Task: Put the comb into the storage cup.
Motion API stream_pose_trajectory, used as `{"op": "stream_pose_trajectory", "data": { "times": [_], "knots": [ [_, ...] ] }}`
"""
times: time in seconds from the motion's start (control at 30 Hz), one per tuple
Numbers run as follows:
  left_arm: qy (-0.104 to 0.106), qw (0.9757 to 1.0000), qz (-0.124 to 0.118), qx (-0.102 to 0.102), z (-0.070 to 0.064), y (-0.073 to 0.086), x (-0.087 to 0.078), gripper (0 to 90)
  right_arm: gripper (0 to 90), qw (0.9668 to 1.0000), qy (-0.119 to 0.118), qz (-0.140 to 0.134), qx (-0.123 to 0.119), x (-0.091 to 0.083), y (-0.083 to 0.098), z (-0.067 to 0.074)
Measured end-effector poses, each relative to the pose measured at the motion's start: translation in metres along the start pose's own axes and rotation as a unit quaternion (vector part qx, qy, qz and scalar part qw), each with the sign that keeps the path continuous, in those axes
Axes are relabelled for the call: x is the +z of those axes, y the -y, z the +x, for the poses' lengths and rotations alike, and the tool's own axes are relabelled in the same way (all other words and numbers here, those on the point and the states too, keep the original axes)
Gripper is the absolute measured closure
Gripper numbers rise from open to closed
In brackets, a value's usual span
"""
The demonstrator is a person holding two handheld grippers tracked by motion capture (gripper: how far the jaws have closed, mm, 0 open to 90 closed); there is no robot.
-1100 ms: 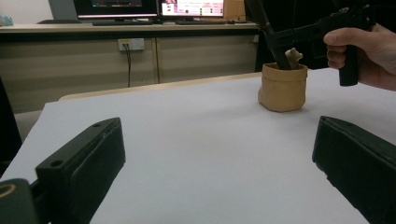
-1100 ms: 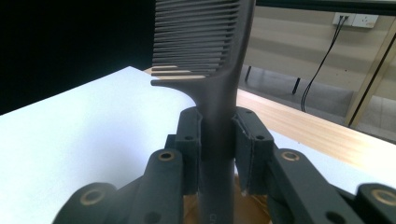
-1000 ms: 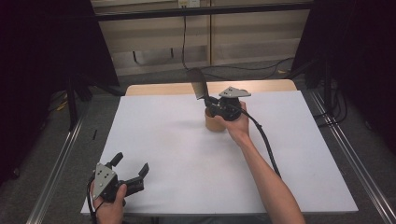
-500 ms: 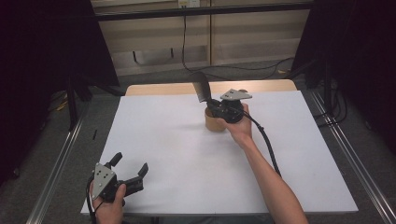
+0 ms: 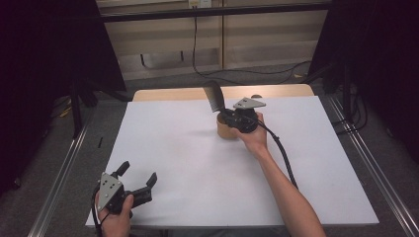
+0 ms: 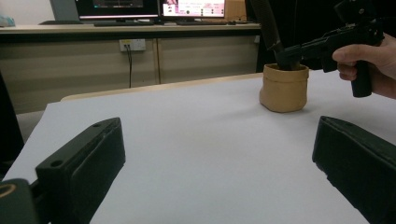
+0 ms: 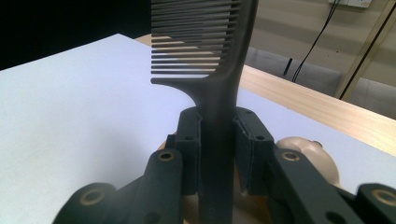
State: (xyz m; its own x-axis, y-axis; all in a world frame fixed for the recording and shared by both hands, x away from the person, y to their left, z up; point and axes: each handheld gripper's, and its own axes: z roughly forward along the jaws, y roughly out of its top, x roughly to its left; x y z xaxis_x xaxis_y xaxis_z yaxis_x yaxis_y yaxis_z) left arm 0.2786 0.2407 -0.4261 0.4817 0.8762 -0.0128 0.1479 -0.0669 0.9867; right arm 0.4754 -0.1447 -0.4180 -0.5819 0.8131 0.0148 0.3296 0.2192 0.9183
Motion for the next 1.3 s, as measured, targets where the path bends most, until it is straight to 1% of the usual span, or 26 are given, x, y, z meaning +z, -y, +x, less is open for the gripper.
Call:
{"op": "stream_pose_trajectory", "data": {
  "times": [0.07, 0.13, 0.4, 0.5, 0.67, 0.87, 0.97, 1.03, 1.13, 1.17, 1.2, 1.3],
  "knots": [
    [0.001, 1.0, -0.001, -0.001, 0.0, 0.0, 0.0, 2.6, 72.6, 1.0, 0.002, 0.004, -0.002, 0.0, 0.0, 0.0],
    [0.001, 1.0, 0.0, 0.0, 0.0, 0.0, 0.0, 2.6, 72.6, 0.9999, 0.006, 0.009, -0.01, 0.001, 0.001, 0.002],
    [0.001, 1.0, 0.001, 0.0, 0.0, 0.0, 0.0, 2.6, 72.3, 0.9999, 0.003, 0.012, -0.006, 0.001, 0.001, 0.001],
    [0.001, 1.0, 0.0, 0.0, 0.0, 0.0, 0.0, 2.6, 72.4, 0.9998, 0.005, 0.014, -0.014, 0.002, 0.0, 0.001],
    [0.0, 1.0, 0.0, -0.001, 0.0, 0.0, 0.0, 2.6, 71.8, 0.9995, 0.005, 0.024, -0.019, 0.003, -0.002, 0.001],
    [0.001, 1.0, 0.001, -0.001, 0.0, 0.0, 0.0, 2.6, 68.6, 0.9991, 0.004, 0.037, -0.019, 0.005, 0.001, 0.002],
    [0.002, 1.0, 0.0, -0.001, 0.0, 0.0, 0.0, 2.6, 67.0, 0.9995, 0.0, 0.03, -0.012, 0.005, 0.0, 0.002],
    [0.002, 1.0, 0.001, -0.001, 0.0, 0.0, 0.0, 2.6, 64.4, 0.9996, -0.004, 0.024, -0.011, 0.003, -0.001, 0.002],
    [0.002, 1.0, 0.001, -0.001, 0.0, 0.0, 0.0, 2.6, 61.9, 0.9998, -0.01, 0.017, -0.006, 0.0, -0.004, 0.003],
    [0.002, 1.0, 0.001, -0.001, 0.0, 0.0, 0.0, 2.6, 60.6, 0.9998, -0.013, 0.013, -0.008, -0.001, -0.005, 0.004],
    [0.002, 1.0, 0.001, -0.001, 0.0, 0.0, 0.0, 2.6, 59.1, 0.9998, -0.016, 0.01, -0.005, -0.002, -0.005, 0.004],
    [0.001, 1.0, 0.0, -0.002, 0.0, 0.0, 0.0, 2.6, 57.4, 0.9998, -0.018, 0.003, 0.0, -0.007, -0.007, 0.004]
  ]
}}
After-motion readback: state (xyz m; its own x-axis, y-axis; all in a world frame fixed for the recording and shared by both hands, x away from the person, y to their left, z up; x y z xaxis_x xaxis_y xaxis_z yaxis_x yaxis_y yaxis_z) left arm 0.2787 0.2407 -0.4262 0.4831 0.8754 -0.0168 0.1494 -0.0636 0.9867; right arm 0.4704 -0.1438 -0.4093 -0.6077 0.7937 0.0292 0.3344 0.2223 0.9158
